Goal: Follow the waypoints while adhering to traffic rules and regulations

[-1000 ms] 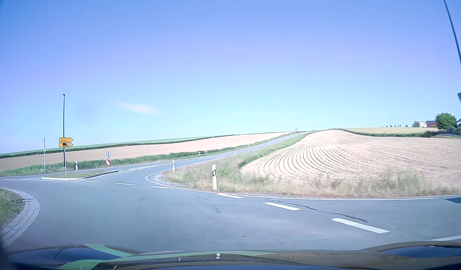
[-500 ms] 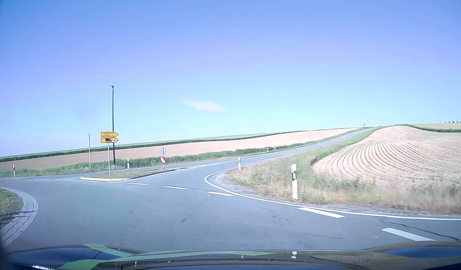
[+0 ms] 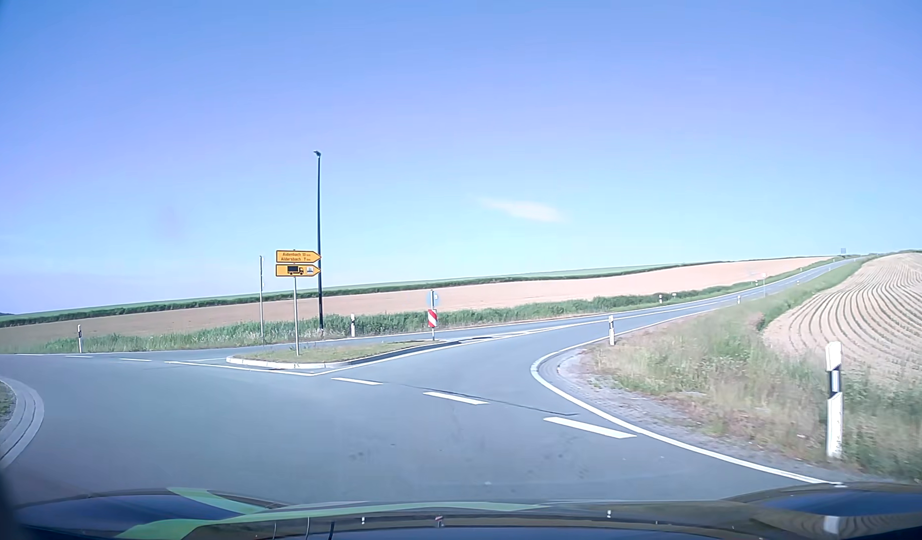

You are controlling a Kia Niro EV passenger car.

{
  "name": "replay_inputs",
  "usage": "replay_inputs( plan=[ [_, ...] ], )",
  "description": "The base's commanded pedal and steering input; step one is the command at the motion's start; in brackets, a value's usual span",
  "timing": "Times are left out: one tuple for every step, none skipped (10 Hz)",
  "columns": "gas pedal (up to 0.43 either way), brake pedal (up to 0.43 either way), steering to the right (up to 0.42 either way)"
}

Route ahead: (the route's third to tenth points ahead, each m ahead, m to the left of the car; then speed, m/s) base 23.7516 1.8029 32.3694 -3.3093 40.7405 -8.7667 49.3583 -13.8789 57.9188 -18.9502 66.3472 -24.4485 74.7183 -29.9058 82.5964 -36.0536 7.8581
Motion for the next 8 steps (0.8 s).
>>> replay_inputs(
  plan=[
    [0.209, 0.000, -0.070],
    [0.209, 0.000, -0.052],
    [0.209, 0.000, -0.031],
    [0.220, 0.000, -0.017],
    [0.240, 0.000, -0.003],
    [0.248, 0.000, 0.010],
    [0.248, 0.000, 0.022],
    [0.248, 0.000, 0.036]
  ],
)
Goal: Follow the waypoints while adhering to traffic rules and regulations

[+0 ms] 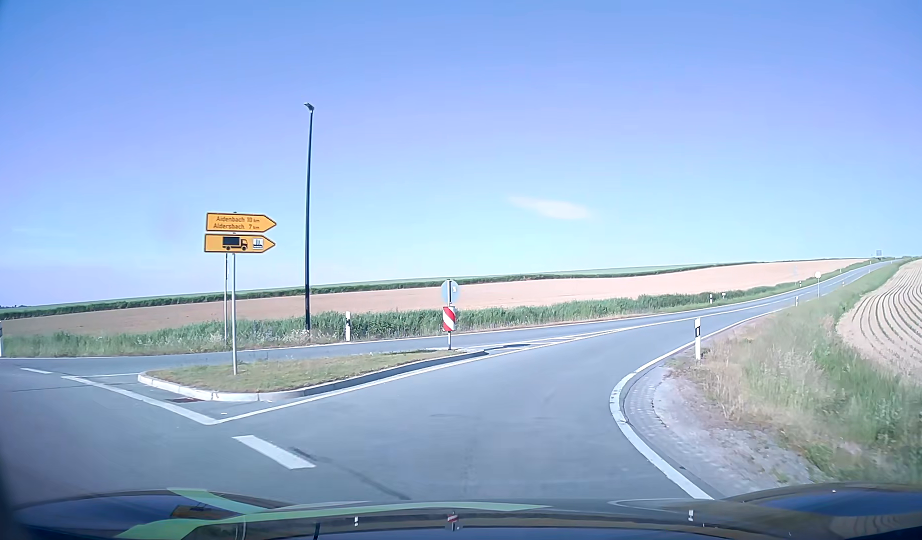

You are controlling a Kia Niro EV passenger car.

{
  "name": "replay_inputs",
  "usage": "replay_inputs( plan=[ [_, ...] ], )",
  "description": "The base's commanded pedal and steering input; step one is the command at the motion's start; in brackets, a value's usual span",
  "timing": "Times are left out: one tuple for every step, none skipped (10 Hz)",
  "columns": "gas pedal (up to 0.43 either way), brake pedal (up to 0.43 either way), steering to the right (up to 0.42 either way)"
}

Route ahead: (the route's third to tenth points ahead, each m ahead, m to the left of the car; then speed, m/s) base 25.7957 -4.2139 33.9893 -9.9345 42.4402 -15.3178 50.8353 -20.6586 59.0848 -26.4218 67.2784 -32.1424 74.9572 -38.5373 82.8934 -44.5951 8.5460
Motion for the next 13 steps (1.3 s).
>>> replay_inputs(
  plan=[
    [0.268, 0.000, 0.047],
    [0.268, 0.000, 0.056],
    [0.287, 0.000, 0.068],
    [0.287, 0.000, 0.080],
    [0.287, 0.000, 0.091],
    [0.287, 0.000, 0.103],
    [0.311, 0.000, 0.112],
    [0.319, 0.000, 0.113],
    [0.319, 0.000, 0.113],
    [0.331, 0.000, 0.113],
    [0.350, 0.000, 0.112],
    [0.358, 0.000, 0.111],
    [0.358, 0.000, 0.110]
  ],
)
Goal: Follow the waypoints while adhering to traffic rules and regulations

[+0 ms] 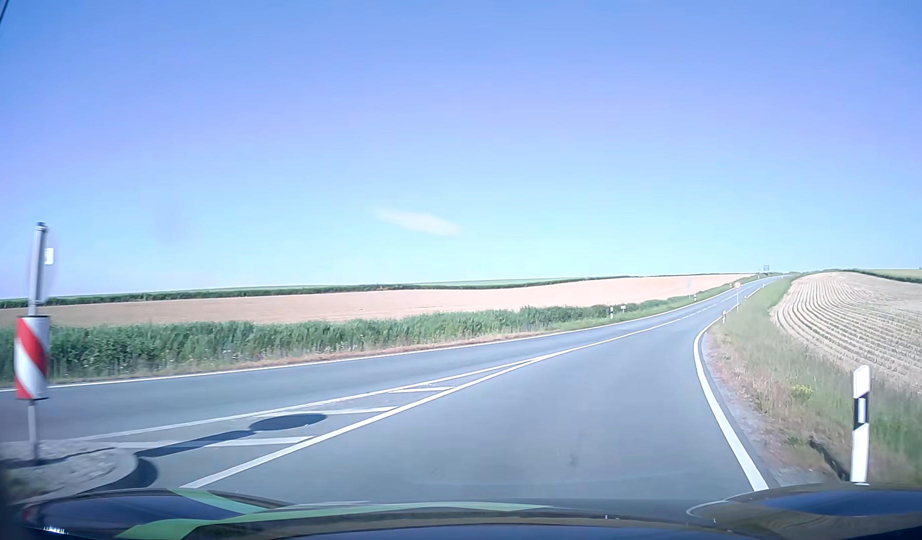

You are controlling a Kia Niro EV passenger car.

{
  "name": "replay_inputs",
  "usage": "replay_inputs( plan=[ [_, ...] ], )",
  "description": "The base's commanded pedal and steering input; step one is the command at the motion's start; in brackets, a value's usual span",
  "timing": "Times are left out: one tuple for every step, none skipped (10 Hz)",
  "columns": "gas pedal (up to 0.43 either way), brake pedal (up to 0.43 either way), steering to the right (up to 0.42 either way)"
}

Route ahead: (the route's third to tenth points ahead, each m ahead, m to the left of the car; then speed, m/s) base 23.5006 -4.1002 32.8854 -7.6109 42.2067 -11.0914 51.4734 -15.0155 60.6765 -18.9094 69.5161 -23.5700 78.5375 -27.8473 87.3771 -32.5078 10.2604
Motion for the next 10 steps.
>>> replay_inputs(
  plan=[
    [0.358, 0.000, 0.106],
    [0.358, 0.000, 0.101],
    [0.370, 0.000, 0.097],
    [0.378, 0.000, 0.096],
    [0.378, 0.000, 0.094],
    [0.378, 0.000, 0.090],
    [0.378, 0.000, 0.085],
    [0.390, 0.000, 0.084],
    [0.390, 0.000, 0.084],
    [0.398, 0.000, 0.083]
  ],
)
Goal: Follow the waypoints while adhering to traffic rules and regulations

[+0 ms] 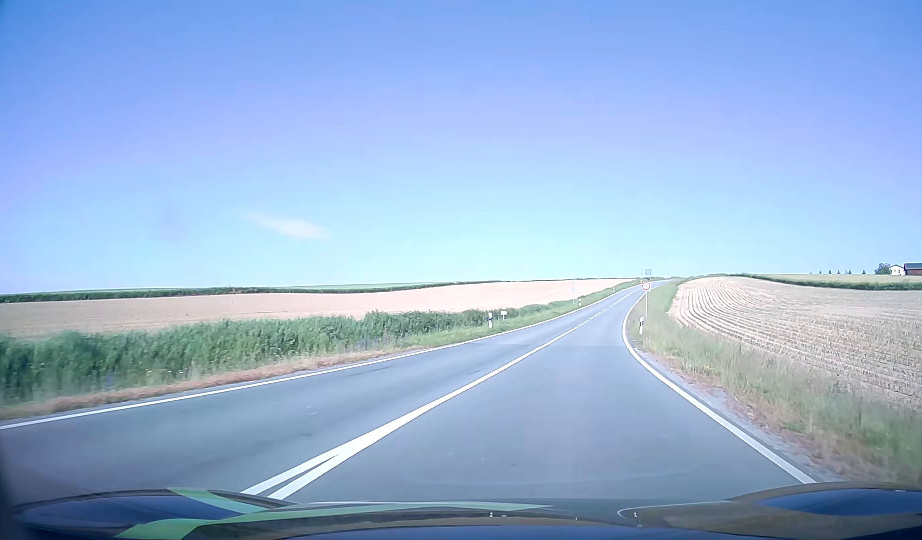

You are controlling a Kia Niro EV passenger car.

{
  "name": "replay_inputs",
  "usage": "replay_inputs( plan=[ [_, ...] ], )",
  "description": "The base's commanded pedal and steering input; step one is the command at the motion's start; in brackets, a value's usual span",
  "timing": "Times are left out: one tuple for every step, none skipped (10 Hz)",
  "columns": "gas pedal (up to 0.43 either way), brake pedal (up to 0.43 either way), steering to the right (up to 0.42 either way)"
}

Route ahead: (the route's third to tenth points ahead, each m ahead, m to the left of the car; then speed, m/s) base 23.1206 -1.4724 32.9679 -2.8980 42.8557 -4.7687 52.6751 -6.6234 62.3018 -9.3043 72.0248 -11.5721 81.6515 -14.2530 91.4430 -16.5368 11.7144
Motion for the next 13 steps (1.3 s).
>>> replay_inputs(
  plan=[
    [0.409, 0.000, 0.080],
    [0.409, 0.000, 0.073],
    [0.421, 0.000, 0.067],
    [0.421, 0.000, 0.061],
    [0.421, 0.000, 0.056],
    [0.421, 0.000, 0.051],
    [0.421, 0.000, 0.050],
    [0.429, 0.000, 0.048],
    [0.441, 0.000, 0.044],
    [0.441, 0.000, 0.040],
    [0.449, 0.000, 0.033],
    [0.461, 0.000, 0.026],
    [0.469, 0.000, 0.021]
  ],
)
